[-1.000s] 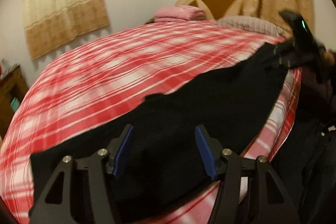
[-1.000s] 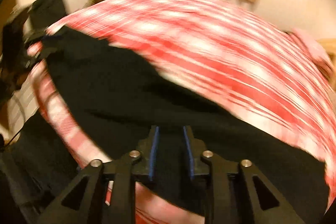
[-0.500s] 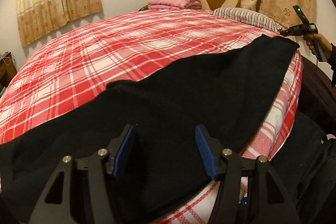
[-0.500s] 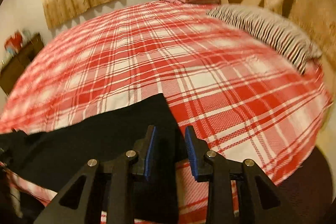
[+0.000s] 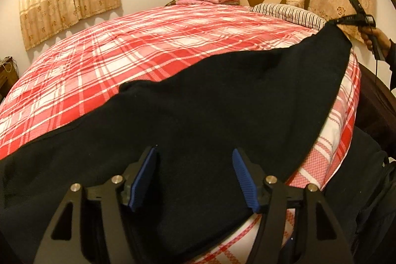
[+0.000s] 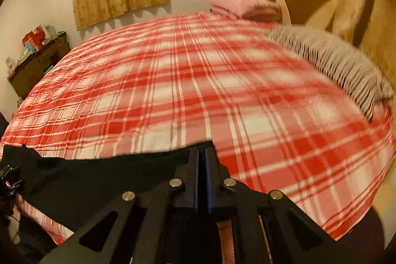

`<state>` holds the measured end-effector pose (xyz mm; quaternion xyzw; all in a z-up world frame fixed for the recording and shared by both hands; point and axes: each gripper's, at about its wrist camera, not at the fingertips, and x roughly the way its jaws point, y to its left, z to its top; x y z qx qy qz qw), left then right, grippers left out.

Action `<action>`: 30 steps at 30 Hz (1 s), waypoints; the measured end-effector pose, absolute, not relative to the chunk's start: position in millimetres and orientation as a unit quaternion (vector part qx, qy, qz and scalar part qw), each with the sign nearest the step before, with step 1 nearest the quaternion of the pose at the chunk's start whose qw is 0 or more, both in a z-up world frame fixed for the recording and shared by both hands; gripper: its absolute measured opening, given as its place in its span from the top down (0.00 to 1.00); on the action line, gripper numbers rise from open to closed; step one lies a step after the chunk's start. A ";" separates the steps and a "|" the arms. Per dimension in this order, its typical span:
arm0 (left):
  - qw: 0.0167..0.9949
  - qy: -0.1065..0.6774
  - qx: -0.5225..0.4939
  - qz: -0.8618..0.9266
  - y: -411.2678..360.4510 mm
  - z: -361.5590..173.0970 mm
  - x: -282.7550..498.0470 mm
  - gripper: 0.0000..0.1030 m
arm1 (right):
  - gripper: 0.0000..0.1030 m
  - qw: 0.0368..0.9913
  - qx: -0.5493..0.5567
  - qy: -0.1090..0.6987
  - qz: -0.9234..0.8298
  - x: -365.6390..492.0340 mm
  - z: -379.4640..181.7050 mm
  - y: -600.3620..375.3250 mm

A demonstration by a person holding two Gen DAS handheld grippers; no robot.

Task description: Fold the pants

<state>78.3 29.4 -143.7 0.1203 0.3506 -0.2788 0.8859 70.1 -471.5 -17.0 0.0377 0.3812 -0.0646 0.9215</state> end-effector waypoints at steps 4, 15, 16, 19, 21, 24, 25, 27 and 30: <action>0.890 0.348 0.110 -0.273 30.7 -143.6 76.6 0.35 | 0.99 0.923 0.014 0.375 -0.079 80.6 -6.1 -468.5; 0.898 0.343 0.084 -0.263 35.6 -144.0 74.2 0.35 | 0.99 0.900 0.070 0.425 -0.064 83.5 -44.1 -495.8; 0.898 0.343 0.084 -0.263 34.9 -142.5 75.3 0.35 | 0.99 0.901 0.071 0.423 -0.063 81.1 -43.6 -495.0; 0.897 0.341 0.094 -0.264 31.4 -140.9 76.8 0.35 | 0.99 0.901 0.098 0.421 -0.043 78.2 -43.0 -496.7; 0.897 0.342 0.098 -0.262 29.7 -140.6 77.7 0.35 | 0.98 0.898 0.106 0.426 -0.039 81.7 -45.1 -497.4; 0.900 0.338 0.092 -0.259 31.0 -137.0 75.6 0.35 | 0.76 0.890 0.113 0.440 -0.042 91.0 -51.9 -500.1; 0.901 0.336 0.089 -0.259 31.8 -135.2 74.3 0.35 | 0.63 0.889 0.119 0.441 -0.040 92.4 -53.4 -501.8; 0.902 0.334 0.089 -0.257 32.6 -132.5 72.2 0.35 | 0.38 0.891 0.127 0.434 -0.043 91.8 -53.0 -503.3; 0.902 0.333 0.092 -0.257 32.5 -130.4 73.4 0.35 | 0.38 0.892 0.123 0.434 -0.035 92.3 -52.0 -500.2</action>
